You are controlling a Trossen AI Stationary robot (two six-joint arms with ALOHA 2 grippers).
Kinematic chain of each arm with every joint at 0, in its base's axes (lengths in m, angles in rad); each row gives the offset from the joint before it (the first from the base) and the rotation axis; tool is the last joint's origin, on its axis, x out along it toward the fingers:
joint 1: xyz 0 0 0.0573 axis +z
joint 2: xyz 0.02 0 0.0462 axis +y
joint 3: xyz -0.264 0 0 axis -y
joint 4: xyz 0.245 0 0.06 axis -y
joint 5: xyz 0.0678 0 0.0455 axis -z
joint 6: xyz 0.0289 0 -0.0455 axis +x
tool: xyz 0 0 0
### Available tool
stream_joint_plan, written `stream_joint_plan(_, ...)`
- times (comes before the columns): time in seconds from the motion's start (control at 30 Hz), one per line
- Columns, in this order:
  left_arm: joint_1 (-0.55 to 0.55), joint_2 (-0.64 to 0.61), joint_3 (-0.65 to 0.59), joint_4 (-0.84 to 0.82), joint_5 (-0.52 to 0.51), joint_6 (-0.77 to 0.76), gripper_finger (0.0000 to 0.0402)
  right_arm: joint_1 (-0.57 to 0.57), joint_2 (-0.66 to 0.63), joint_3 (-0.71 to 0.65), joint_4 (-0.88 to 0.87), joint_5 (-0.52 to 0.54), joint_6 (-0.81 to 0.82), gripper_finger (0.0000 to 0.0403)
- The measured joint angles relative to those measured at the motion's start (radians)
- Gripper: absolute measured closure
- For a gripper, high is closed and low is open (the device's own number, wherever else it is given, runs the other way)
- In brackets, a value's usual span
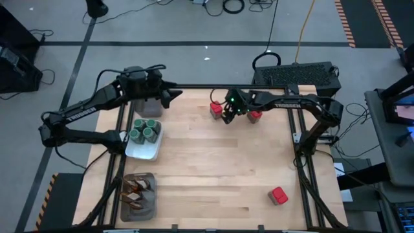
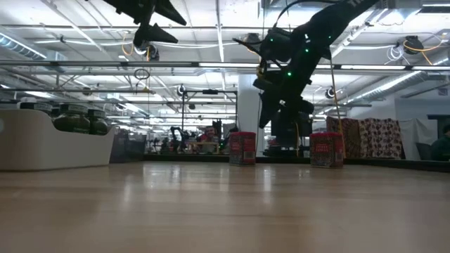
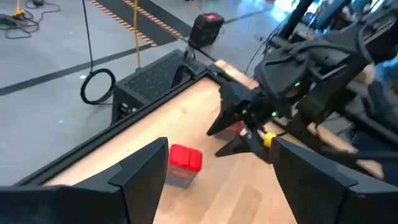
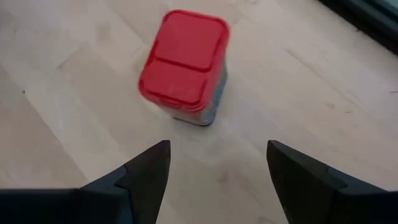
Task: Sort spices by type
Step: Put the red seasoning can into the top black bin
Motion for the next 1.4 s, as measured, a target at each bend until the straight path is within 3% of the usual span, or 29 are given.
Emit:
stream_joint_plan(0.43, -0.001, -0.011, 0.000, -0.152, 0.052, 0.052, 0.0118, 0.048, 0.133, 0.000, 0.028, 0.005, 0.107, 0.0214)
stream_joint_plan(0.83, -0.001, -0.017, 0.000, -0.150, 0.053, -0.023, 0.0118, 0.047, 0.212, 0.000, 0.380, -0.058, 0.074, 0.0392)
stream_joint_plan(1.0, -0.001, -0.017, 0.000, -0.146, 0.053, -0.054, 0.0118, 0.048, 0.201, 0.000, 0.429, -0.078, 0.022, 0.0390)
stream_joint_plan(1.23, -0.004, -0.017, 0.000, -0.146, 0.053, -0.106, 0.0118, 0.047, 0.139, 0.000, 0.237, -0.055, -0.056, 0.0400)
stream_joint_plan(1.4, -0.024, -0.017, 0.000, -0.151, 0.029, -0.107, 0.0118, 0.037, 0.148, 0.000, 0.202, -0.027, -0.090, 0.0402)
